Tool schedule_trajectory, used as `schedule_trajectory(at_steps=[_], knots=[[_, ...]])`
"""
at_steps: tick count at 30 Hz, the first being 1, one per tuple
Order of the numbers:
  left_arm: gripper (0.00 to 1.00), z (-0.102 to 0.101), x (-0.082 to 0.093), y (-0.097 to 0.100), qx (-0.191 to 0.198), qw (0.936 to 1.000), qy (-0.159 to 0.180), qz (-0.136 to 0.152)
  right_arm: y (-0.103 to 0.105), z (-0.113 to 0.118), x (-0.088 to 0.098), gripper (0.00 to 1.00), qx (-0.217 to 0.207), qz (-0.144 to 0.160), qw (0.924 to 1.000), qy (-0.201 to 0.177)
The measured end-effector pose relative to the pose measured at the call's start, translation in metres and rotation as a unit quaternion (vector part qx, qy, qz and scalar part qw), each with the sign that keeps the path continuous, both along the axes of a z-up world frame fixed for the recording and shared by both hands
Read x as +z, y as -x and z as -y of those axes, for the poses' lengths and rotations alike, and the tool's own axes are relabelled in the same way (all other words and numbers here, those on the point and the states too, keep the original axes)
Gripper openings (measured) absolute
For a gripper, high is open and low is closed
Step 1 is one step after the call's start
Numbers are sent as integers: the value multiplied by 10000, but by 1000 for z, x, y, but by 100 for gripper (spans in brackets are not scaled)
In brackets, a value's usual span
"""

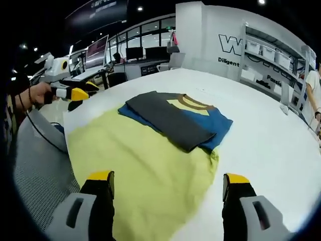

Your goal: Fold the garment on the visible template until the final outline fits inside the template.

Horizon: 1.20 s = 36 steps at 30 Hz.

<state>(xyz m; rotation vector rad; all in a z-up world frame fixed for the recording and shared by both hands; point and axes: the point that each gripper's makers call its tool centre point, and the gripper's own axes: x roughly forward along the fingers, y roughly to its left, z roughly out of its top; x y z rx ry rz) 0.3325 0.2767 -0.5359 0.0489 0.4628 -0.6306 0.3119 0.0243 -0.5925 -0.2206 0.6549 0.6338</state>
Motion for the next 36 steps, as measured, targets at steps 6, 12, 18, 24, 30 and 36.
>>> schedule_trajectory(at_steps=[6, 12, 18, 24, 30, 36], knots=[[38, 3, -16, 18, -275, 9993, -130, -235, 13, 4, -8, 83, 256, -90, 9993, 265], [40, 2, -38, 40, -673, 9943, -680, -475, 29, 5, -18, 81, 422, -317, 9981, 324], [39, 0, -56, 57, -1126, 9844, -1206, -619, 41, 5, -23, 72, 785, -422, 9948, 496], [37, -8, -74, 66, -1367, 9753, -1554, -771, 51, 3, -25, 56, 1049, -524, 9916, 540], [36, -9, -81, 75, -1614, 9675, -1739, -881, 61, 6, -32, 52, 1141, -709, 9892, 585], [34, -10, -86, 82, -1784, 9624, -1754, -1059, 71, 11, -42, 45, 1237, -956, 9852, 707]])
